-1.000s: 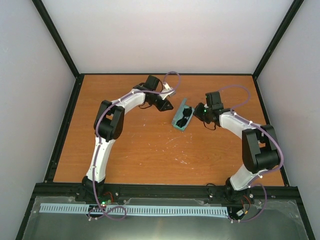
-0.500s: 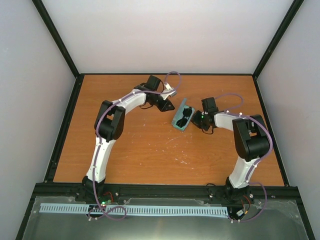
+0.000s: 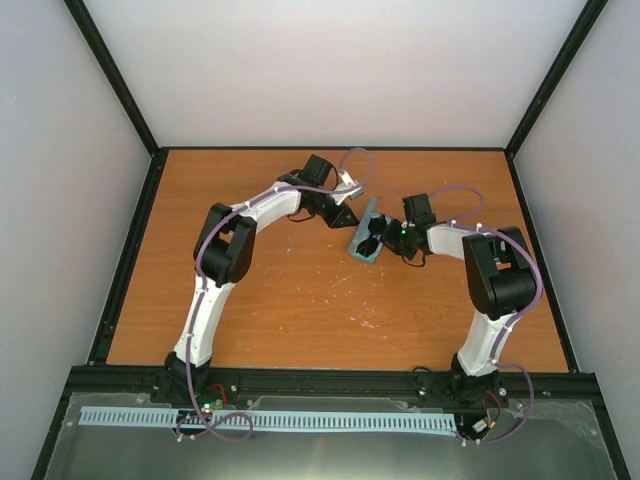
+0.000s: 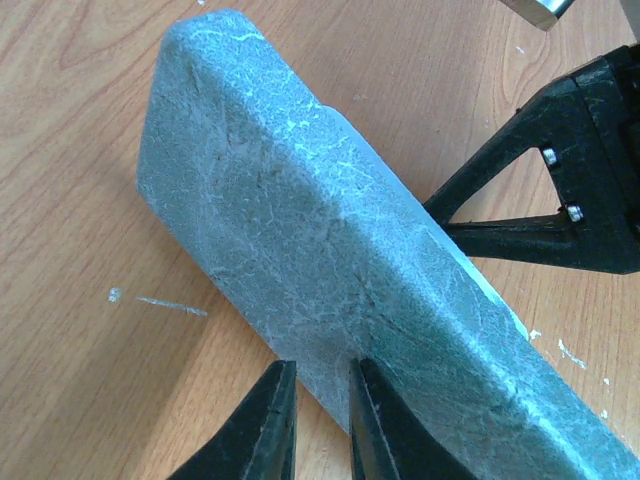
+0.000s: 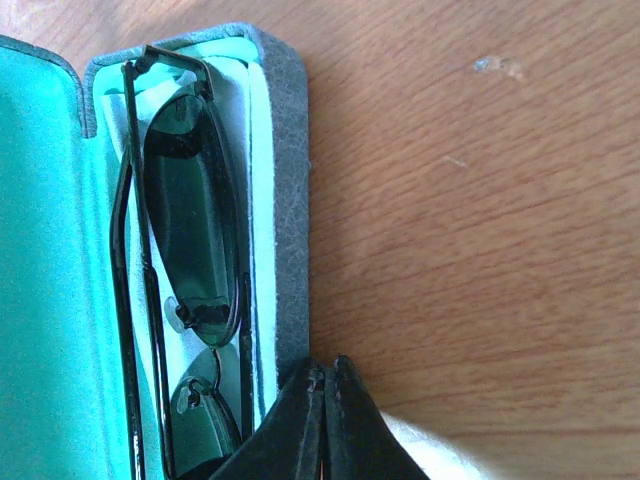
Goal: Organize the sunglasses
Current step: Close the sunglasses case at the center of the board.
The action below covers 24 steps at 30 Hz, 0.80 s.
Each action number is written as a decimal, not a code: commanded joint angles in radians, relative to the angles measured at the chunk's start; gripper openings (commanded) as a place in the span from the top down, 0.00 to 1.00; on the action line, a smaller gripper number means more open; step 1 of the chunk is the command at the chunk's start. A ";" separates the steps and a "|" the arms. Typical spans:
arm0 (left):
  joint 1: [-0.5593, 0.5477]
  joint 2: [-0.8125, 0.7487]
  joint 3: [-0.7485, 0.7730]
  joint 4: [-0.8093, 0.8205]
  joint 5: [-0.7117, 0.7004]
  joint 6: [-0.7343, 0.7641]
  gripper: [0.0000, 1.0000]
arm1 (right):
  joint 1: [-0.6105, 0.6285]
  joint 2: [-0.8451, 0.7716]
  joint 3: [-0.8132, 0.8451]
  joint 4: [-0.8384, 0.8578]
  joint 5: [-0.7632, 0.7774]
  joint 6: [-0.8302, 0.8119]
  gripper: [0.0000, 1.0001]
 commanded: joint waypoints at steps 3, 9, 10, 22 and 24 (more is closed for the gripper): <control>-0.040 0.008 0.028 0.014 0.029 -0.016 0.82 | 0.004 0.029 -0.004 0.048 -0.036 0.003 0.97; -0.072 0.028 0.033 0.015 0.028 -0.018 0.82 | 0.004 0.041 -0.013 0.090 -0.069 0.003 0.97; -0.077 0.032 0.031 0.014 0.028 -0.018 0.82 | 0.005 0.041 -0.014 0.095 -0.074 0.002 0.97; -0.087 0.055 0.009 0.015 0.021 -0.012 0.82 | 0.004 0.040 -0.042 0.133 -0.105 -0.004 0.97; -0.088 0.061 0.011 0.013 0.024 -0.011 0.82 | 0.003 0.042 -0.044 0.137 -0.109 -0.005 0.97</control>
